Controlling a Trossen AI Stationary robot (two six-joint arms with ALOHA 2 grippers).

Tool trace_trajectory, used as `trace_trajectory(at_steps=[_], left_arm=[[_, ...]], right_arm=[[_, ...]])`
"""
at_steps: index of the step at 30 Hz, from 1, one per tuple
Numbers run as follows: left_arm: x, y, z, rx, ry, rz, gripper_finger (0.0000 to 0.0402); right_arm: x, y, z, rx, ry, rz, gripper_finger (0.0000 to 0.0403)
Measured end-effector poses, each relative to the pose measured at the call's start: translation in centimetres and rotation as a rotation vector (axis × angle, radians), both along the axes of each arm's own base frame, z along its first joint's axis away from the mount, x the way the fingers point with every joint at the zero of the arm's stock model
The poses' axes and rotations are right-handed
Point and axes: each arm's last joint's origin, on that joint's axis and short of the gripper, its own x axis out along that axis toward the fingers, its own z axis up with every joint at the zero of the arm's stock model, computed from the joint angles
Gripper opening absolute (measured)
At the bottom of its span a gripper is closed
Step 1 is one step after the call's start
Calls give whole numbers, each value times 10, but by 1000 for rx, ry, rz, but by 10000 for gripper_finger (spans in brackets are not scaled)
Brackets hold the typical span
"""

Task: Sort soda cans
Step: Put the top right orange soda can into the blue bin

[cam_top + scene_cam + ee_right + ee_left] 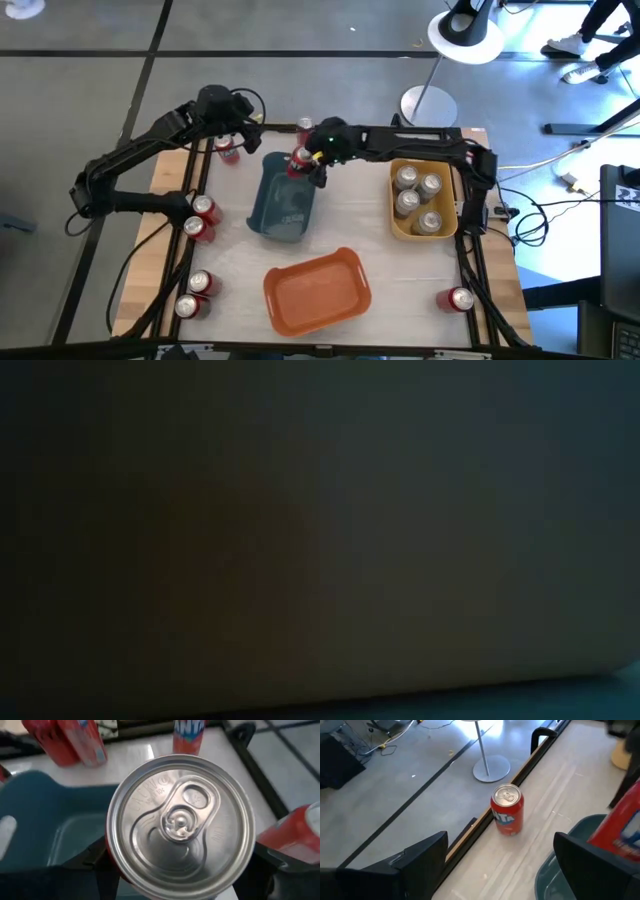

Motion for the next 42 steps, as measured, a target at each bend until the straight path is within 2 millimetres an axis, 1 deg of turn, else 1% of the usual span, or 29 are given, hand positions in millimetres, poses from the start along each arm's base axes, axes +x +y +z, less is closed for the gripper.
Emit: trace_trajectory(at_steps=[6,9,13,21,24,27,35,38,42], left_arm=[[0,-1,-1,-3,9,-4,351],[0,0,0,-1,3,-3,351],[0,0,0,-3,-3,1,351],[0,0,0,-1,-5,1,351],[0,0,0,-1,-5,1,351],[0,0,0,-1,-5,0,351],[0,0,0,-1,-4,0,351],[0,0,0,0,-4,-1,351],[0,0,0,0,-3,-2,351]], right_arm=[[10,-3,-29,32,80,0,276],[13,-3,-38,45,101,7,276],[18,-5,-56,67,145,19,276],[23,-6,-79,76,193,12,276],[24,-6,-80,77,198,11,277],[24,-7,-80,76,199,10,288],[25,-7,-79,71,182,11,342],[25,-7,-74,66,161,12,354],[23,-6,-65,59,137,12,359]])
